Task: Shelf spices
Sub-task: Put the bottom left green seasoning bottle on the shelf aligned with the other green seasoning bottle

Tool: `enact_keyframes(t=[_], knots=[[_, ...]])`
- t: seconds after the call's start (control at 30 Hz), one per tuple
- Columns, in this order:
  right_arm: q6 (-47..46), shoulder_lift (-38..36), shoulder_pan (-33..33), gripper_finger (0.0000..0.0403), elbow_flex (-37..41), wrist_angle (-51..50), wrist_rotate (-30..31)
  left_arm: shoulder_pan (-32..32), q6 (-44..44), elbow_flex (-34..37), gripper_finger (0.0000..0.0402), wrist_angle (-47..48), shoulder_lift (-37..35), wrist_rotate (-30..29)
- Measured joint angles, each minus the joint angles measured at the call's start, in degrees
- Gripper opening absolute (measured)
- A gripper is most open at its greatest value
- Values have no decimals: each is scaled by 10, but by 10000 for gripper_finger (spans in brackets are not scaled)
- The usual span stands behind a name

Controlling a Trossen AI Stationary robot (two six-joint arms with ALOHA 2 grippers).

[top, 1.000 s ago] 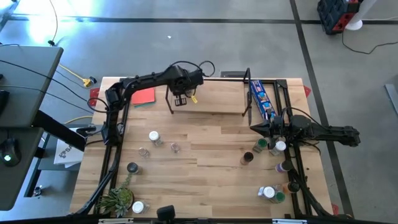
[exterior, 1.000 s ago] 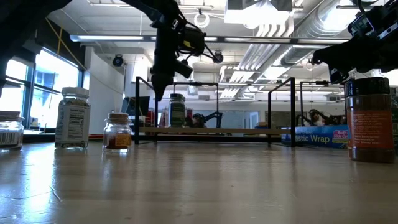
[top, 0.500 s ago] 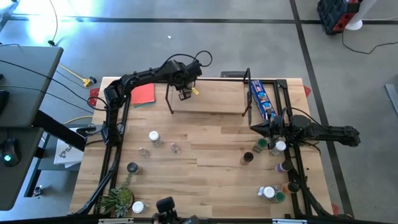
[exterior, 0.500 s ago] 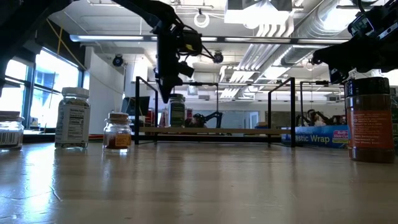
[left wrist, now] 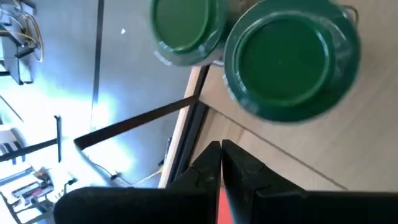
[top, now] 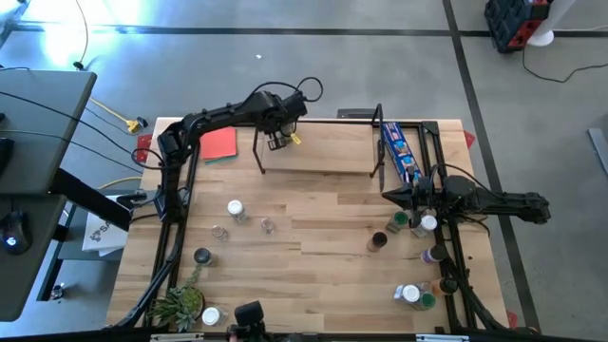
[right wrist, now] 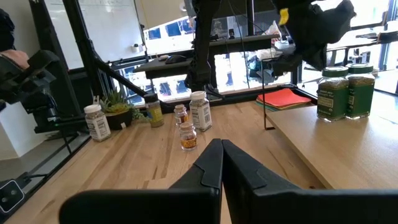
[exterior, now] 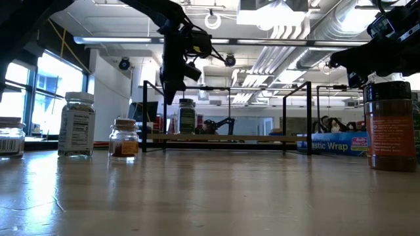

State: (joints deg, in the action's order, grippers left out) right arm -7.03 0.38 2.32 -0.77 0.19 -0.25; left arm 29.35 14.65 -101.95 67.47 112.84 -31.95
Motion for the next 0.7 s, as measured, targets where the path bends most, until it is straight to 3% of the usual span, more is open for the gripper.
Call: enact_keyframes(t=[0.13, 0.23, 0.43, 0.7], knots=[[0, 0, 0, 0, 0, 0, 0, -5, 20, 0, 20, -6, -41, 52], [0, 0, 0, 0, 0, 0, 0, 2, 4, 0, 49, -28, -70, 101], [0, 0, 0, 0, 0, 0, 0, 42, -94, -1, 154, -84, -80, 205], [0, 0, 0, 0, 0, 0, 0, 56, -185, -2, 286, -91, -25, 224]])
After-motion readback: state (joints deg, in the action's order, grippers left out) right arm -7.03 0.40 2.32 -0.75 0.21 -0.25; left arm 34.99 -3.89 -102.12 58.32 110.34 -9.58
